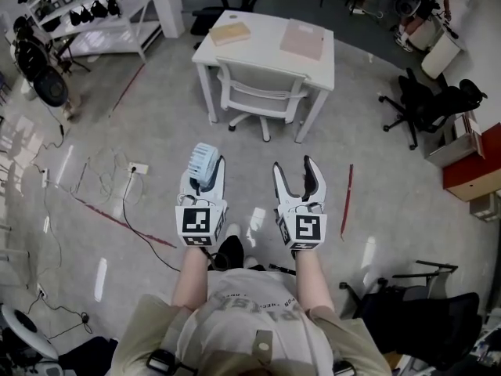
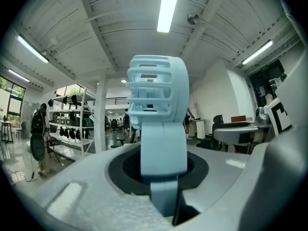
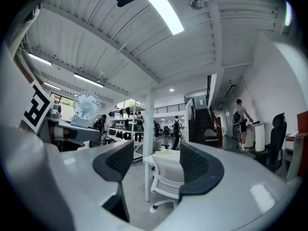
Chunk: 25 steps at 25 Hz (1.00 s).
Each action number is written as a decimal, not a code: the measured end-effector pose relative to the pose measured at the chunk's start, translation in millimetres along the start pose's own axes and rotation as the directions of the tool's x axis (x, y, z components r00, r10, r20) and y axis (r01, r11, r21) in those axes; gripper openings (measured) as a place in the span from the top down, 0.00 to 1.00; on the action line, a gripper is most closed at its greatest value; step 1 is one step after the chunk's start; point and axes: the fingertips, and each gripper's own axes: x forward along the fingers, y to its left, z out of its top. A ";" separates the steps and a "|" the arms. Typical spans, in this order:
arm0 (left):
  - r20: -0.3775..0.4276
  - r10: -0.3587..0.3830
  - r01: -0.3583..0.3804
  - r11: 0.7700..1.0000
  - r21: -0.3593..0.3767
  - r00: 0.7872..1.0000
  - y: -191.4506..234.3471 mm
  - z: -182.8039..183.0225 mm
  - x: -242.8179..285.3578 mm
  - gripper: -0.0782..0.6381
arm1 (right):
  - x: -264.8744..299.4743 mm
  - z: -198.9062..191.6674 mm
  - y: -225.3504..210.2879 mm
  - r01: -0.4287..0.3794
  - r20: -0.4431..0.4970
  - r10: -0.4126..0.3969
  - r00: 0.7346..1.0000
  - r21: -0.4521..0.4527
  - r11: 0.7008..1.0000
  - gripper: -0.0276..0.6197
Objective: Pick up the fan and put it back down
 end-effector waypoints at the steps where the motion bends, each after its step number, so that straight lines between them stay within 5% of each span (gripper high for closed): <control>1: 0.001 -0.004 0.004 1.000 0.000 1.000 5.6 0.9 6.1 0.76 | 7.4 -0.1 1.2 0.001 -0.002 -0.001 1.000 -0.003 1.000 0.53; 14: 0.053 -0.087 0.087 0.996 0.012 0.995 75.1 21.9 104.4 0.76 | 111.8 7.5 -5.6 0.084 0.018 -0.084 0.996 -0.045 0.995 0.53; 25: 0.012 -0.151 0.151 0.988 0.005 0.988 109.2 8.5 162.4 0.76 | 173.7 -11.9 -12.9 0.117 -0.024 -0.118 0.993 -0.028 0.993 0.53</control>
